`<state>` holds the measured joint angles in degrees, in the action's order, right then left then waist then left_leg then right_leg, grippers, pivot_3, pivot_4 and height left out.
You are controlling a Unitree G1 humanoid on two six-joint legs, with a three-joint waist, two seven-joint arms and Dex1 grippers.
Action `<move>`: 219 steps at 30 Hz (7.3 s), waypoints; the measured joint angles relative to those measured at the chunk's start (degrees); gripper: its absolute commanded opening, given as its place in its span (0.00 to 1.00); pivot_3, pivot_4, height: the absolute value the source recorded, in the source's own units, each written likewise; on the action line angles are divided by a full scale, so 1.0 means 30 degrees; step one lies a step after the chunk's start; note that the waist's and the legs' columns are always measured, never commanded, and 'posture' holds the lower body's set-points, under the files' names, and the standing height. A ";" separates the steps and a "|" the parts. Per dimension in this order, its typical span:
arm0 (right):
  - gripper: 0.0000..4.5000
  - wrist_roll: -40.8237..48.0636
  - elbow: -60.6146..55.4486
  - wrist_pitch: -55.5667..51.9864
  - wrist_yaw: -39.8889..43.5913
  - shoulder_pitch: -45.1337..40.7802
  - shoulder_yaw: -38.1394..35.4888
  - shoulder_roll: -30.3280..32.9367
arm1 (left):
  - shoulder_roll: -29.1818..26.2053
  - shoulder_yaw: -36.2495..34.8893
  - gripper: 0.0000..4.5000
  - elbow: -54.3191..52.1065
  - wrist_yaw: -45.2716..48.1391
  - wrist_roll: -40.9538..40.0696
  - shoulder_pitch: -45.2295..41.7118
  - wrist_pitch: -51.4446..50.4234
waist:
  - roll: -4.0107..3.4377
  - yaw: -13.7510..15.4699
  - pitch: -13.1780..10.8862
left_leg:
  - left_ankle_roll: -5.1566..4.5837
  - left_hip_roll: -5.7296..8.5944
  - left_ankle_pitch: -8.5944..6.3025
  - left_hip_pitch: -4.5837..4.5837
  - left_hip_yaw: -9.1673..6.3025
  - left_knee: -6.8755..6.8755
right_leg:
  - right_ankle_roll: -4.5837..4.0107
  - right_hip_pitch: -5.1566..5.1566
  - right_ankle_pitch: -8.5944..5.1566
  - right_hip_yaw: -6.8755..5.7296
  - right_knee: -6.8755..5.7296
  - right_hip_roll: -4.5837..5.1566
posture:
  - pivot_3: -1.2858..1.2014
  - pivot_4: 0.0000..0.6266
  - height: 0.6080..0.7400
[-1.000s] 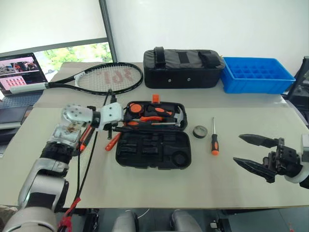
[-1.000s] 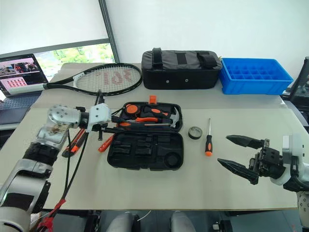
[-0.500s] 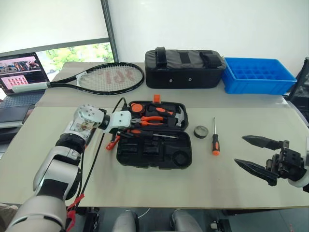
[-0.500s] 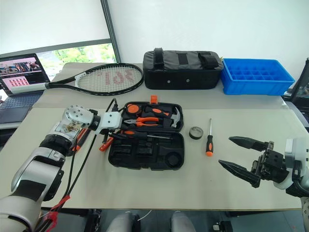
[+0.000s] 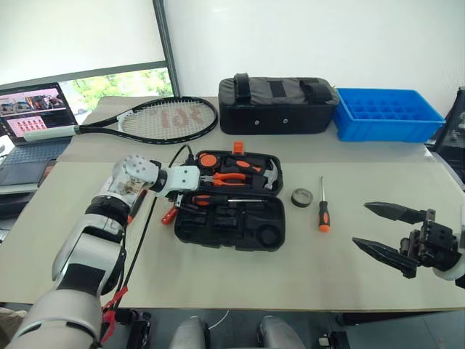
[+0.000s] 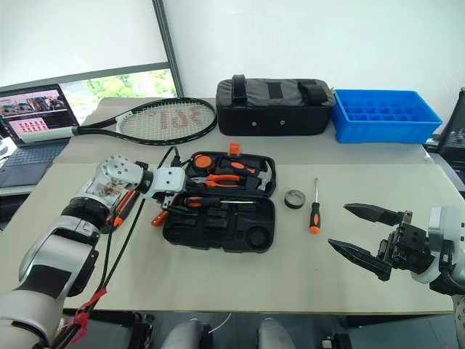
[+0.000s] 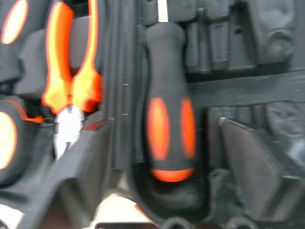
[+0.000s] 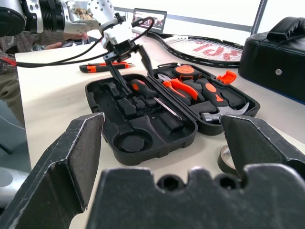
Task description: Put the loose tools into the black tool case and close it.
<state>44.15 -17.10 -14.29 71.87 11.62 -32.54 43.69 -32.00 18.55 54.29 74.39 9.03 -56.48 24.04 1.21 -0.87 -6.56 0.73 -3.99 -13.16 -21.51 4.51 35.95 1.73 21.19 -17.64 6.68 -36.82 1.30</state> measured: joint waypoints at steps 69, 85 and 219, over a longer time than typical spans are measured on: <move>0.62 -0.8296 -0.0377 -1.6057 -1.7048 -0.7529 0.8241 -0.2808 | -0.4545 -0.5101 1.00 -2.0103 0.3538 -1.2729 0.7111 -1.7644 | -0.0267 -0.0030 0.0138 | -0.0104 0.0200 0.0078 -0.0232 -0.0427 0.0029 | -0.0031 0.0019 -0.0060 0.0091 -0.0023 -0.0063 | 0.52 0.24 0.75; 0.23 -0.9825 0.1374 -0.9622 -1.4369 -1.1821 0.9522 -0.1558 | -0.6898 -0.8275 1.00 -2.1756 0.1756 -1.4015 1.0494 -1.9131 | -0.0220 -0.0665 0.0032 | -0.0106 0.0157 0.0077 -0.0211 -0.0422 -0.0026 | -0.0035 0.0052 -0.0070 0.0104 -0.0023 -0.0093 | 0.52 0.24 0.75; 0.80 -0.2327 0.0585 -0.1095 0.0206 -0.2013 0.2109 0.1010 | 0.0539 -0.7647 0.67 -1.6820 -1.1900 -0.7658 1.6343 -1.3963 | -0.0126 -0.0071 -0.0045 | -0.0097 0.0080 0.0073 -0.0068 -0.0418 -0.0025 | -0.0179 -0.0059 -0.0068 0.0043 -0.0061 -0.0129 | 0.52 0.24 0.75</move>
<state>37.17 -15.34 -17.58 72.49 5.58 -26.22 46.72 -30.39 -4.40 3.83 38.69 -13.95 -7.45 -17.85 0.83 -1.09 -6.70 0.44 -3.75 -12.94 -21.71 3.26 35.88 1.19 21.02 -17.84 6.81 -37.00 0.91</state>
